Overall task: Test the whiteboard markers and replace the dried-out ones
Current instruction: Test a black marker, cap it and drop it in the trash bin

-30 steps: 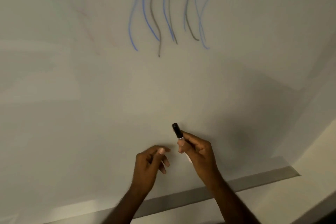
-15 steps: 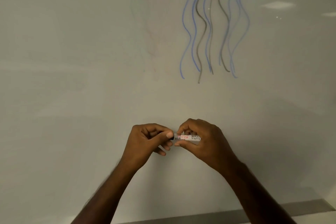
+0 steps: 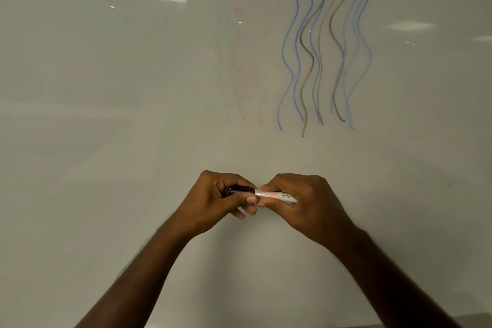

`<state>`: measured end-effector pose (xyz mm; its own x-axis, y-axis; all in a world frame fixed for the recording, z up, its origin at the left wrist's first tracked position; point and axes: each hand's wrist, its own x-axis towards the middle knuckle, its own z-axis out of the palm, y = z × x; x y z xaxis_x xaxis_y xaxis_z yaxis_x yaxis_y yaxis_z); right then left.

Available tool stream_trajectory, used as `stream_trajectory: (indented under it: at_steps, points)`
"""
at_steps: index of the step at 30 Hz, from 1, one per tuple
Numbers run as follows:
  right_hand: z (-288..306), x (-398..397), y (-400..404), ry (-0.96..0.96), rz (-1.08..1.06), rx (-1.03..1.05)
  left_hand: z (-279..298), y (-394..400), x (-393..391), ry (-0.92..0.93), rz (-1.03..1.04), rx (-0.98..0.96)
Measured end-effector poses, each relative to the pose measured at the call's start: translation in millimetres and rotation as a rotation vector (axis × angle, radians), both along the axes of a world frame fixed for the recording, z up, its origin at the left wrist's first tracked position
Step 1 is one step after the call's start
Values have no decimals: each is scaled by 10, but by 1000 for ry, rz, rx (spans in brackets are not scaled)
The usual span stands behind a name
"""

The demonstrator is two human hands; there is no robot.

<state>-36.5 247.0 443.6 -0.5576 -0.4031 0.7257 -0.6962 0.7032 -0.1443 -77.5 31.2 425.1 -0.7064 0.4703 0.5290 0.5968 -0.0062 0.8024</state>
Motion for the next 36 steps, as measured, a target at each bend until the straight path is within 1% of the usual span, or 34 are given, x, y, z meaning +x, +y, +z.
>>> stream_trajectory:
  at_steps: [3, 5, 8, 11, 13, 14, 16, 21, 22, 23, 24, 25, 26, 27, 29, 30, 31, 33, 34, 36]
  points:
    - [134, 23, 38, -176, 17, -95, 59, 10, -67, 130, 9, -57]
    - [193, 40, 57, -290, 31, -176, 99, 13, -98, 255, 17, -113]
    - [250, 79, 73, -411, 78, -303, 180, 8, -106, 464, 53, -191]
    - [290, 107, 79, -473, 116, -373, 250, 9, -108, 644, 93, -247]
    - [300, 107, 88, -455, 111, -375, 292, 14, -122, 711, 112, -285]
    - [300, 104, 97, -407, 96, -350, 312, 16, -129, 718, 119, -297]
    - [281, 87, 129, -226, 51, -242, 347, 14, -140, 676, 105, -300]
    - [207, 28, 184, 435, -76, 139, 401, 21, -174, 469, 10, -291]
    - [187, 11, 184, 524, -97, 194, 406, 18, -180, 437, -1, -292]
    - [175, -5, 191, 574, -107, 227, 414, 11, -184, 414, -9, -296]
    - [177, -13, 199, 585, -104, 236, 418, 7, -191, 409, -11, -301]
    - [177, -25, 208, 557, -95, 229, 418, 4, -194, 420, -8, -308]
    - [189, -22, 204, 489, -77, 205, 420, 13, -200, 444, -4, -317]
    - [209, -11, 193, 374, -47, 158, 427, 25, -199, 481, 1, -328]
    - [266, 14, 188, 78, -6, 3, 442, 17, -195, 577, 16, -331]
    - [300, 22, 219, -53, 3, -103, 454, -40, -206, 608, 37, -294]
    - [345, 27, 293, -154, 5, -230, 476, -146, -240, 600, 76, -224]
    - [472, 58, 537, -273, 10, -443, 519, -458, -348, 512, 195, -73]
    - [541, 87, 661, -300, 10, -505, 540, -598, -397, 479, 238, -37]
    - [637, 122, 781, -338, 25, -577, 555, -715, -463, 468, 274, -13]
